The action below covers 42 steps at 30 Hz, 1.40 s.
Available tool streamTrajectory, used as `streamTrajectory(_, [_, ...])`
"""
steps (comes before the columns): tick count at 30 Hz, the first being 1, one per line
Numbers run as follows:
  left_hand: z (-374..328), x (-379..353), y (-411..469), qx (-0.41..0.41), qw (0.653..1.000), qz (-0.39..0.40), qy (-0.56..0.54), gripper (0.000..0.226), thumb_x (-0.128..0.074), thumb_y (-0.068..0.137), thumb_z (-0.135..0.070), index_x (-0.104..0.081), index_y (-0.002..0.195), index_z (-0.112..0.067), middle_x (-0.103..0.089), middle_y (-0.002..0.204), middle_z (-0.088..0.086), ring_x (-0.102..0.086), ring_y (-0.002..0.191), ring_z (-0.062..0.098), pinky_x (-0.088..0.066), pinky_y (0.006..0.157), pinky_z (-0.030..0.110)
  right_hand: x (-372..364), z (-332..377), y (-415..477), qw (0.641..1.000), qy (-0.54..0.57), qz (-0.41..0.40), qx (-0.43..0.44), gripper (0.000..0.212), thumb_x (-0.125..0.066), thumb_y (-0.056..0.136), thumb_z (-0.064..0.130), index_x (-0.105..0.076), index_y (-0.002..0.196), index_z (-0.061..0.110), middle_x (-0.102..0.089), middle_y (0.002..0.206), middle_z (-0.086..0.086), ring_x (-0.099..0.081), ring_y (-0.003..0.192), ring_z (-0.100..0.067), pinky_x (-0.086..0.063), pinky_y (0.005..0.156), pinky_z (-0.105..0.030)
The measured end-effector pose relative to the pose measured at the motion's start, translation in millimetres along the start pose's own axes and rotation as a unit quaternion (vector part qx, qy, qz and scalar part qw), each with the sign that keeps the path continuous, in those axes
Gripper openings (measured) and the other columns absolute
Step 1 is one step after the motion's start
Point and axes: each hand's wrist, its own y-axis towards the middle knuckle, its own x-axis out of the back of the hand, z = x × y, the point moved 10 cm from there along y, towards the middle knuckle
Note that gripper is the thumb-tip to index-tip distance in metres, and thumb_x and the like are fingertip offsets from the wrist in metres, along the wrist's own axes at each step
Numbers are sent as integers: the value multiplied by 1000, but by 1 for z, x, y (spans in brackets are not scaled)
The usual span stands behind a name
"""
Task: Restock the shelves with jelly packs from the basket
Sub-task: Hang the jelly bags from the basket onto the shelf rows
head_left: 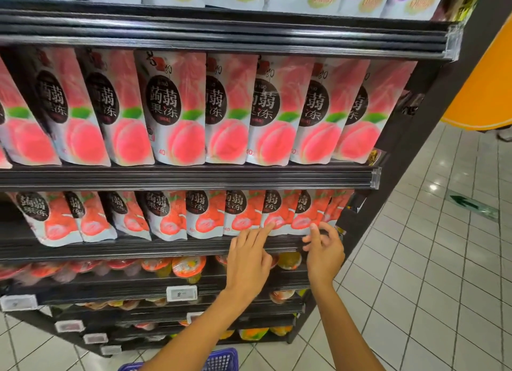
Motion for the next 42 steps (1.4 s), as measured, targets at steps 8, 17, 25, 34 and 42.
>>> streamTrajectory(8, [-26, 54, 12, -48, 989, -87, -108, 49, -52, 87, -13, -51, 133, -28, -56, 115, -14, -46, 109, 2, -39, 98, 24, 21, 27, -14, 995, 83, -23, 46, 11, -63, 93, 31, -60, 103, 33, -71, 73, 9, -65, 55, -9, -57, 63, -35])
streamTrajectory(17, [-84, 167, 44, -127, 953, -186, -203, 28, -47, 89, -19, -62, 111, -28, -60, 95, -21, -59, 85, -3, -45, 73, 11, 47, 185, 0, 965, 123, -17, 232, 5, -62, 94, 29, -64, 96, 32, -66, 88, 19, -64, 81, -2, -48, 67, -8])
streamTrajectory(25, [-105, 207, 78, -150, 944, -226, -190, 34, -54, 88, 1, -62, 115, -18, -55, 109, -12, -46, 102, -4, -39, 89, 13, 22, 227, 27, 975, 39, 37, 215, 17, -64, 93, 35, -57, 107, 29, -62, 85, 19, -59, 79, 7, -43, 66, -6])
streamTrajectory(34, [-101, 202, 79, -156, 953, -218, -142, 41, -54, 87, -5, -63, 122, -24, -61, 122, -17, -51, 114, 0, -43, 100, 27, 33, 218, 46, 985, 7, 0, 170, 26, -69, 89, 33, -71, 107, 14, -72, 92, 0, -67, 85, -15, -55, 83, -36])
streamTrajectory(42, [-66, 213, 60, -138, 951, -255, -105, 31, -57, 86, -9, -67, 111, -23, -65, 103, -15, -56, 98, 4, -42, 94, 26, 31, 249, -2, 959, 47, -43, 276, 19, -65, 90, 32, -57, 108, 33, -58, 86, 16, -57, 74, -5, -42, 64, -16])
